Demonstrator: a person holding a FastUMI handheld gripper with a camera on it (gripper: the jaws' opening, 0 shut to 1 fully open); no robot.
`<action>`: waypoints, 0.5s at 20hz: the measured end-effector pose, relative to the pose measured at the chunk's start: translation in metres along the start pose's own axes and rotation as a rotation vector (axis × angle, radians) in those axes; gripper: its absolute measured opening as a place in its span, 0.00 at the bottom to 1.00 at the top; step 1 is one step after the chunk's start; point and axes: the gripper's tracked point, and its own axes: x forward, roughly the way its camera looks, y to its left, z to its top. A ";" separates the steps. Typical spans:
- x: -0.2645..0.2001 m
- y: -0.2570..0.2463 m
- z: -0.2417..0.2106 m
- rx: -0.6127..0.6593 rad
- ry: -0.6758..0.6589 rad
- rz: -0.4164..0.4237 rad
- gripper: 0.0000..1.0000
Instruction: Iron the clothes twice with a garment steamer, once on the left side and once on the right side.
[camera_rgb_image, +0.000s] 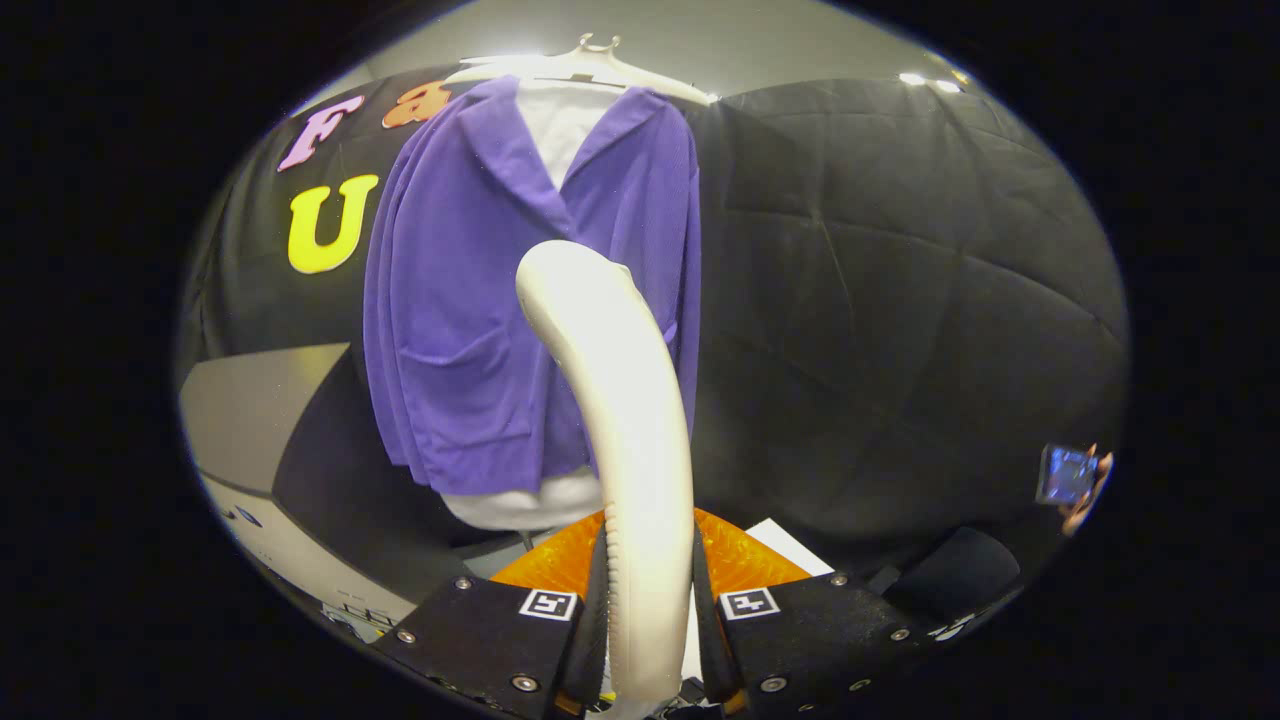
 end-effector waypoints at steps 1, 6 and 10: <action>0.000 -0.006 0.018 0.008 -0.030 -0.012 0.37; 0.015 -0.025 0.087 0.039 -0.123 -0.079 0.37; 0.045 -0.026 0.136 0.027 -0.184 -0.143 0.37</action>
